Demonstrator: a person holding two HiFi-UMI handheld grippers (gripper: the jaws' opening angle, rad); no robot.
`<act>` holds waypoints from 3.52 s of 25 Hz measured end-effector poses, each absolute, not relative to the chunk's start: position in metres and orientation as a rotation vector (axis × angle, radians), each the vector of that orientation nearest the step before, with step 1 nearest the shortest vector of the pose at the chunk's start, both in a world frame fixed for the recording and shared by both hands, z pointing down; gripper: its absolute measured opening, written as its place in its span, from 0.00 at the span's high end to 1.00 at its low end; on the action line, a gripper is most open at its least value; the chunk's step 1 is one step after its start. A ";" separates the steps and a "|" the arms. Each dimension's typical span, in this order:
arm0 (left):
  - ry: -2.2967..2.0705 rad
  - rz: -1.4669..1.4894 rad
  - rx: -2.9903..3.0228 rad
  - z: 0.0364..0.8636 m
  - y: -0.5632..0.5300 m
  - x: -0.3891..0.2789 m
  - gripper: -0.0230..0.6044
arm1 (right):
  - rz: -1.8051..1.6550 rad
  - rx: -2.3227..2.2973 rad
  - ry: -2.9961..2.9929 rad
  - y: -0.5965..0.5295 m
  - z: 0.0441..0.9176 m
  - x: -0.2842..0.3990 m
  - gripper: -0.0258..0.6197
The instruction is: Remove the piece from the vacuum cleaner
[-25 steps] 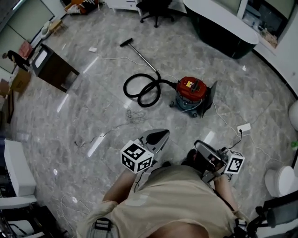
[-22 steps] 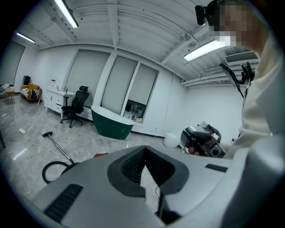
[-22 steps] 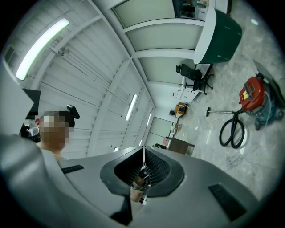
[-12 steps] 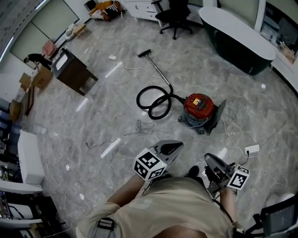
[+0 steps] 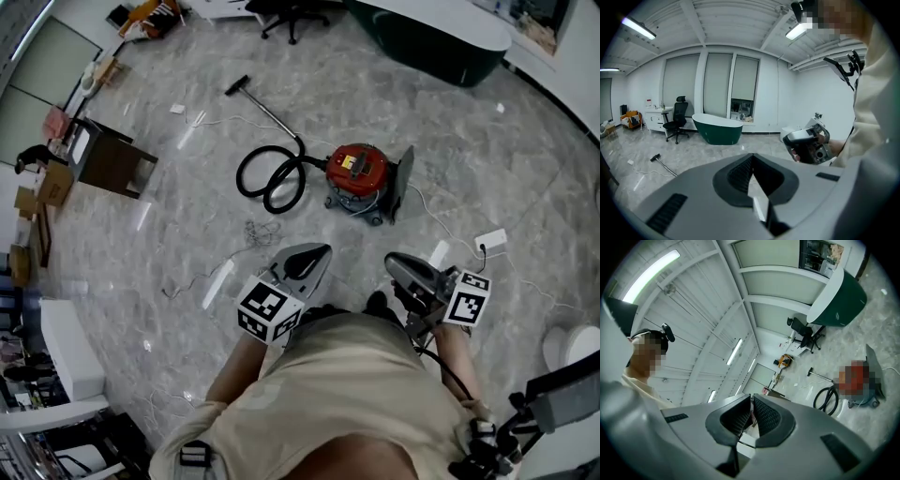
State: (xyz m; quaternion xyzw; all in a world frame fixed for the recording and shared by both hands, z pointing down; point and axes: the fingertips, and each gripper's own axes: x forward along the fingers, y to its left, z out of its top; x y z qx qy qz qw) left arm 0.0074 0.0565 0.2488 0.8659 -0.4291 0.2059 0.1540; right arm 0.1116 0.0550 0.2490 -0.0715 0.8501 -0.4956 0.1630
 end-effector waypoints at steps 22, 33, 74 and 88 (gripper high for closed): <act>-1.021 0.607 2.702 0.252 -0.064 -0.035 0.96 | -1.397 -0.607 2.506 -0.013 0.250 0.071 0.95; -0.904 0.523 2.762 0.252 -0.126 -0.087 0.96 | -1.397 -0.787 2.517 -0.070 0.248 0.015 0.95; -0.908 0.393 2.569 0.270 -0.215 -0.112 0.96 | -1.562 -0.583 2.599 -0.167 0.275 -0.030 0.95; -0.907 0.638 2.389 0.338 -0.244 -0.059 0.96 | -1.831 -0.713 2.627 -0.227 0.383 0.042 0.95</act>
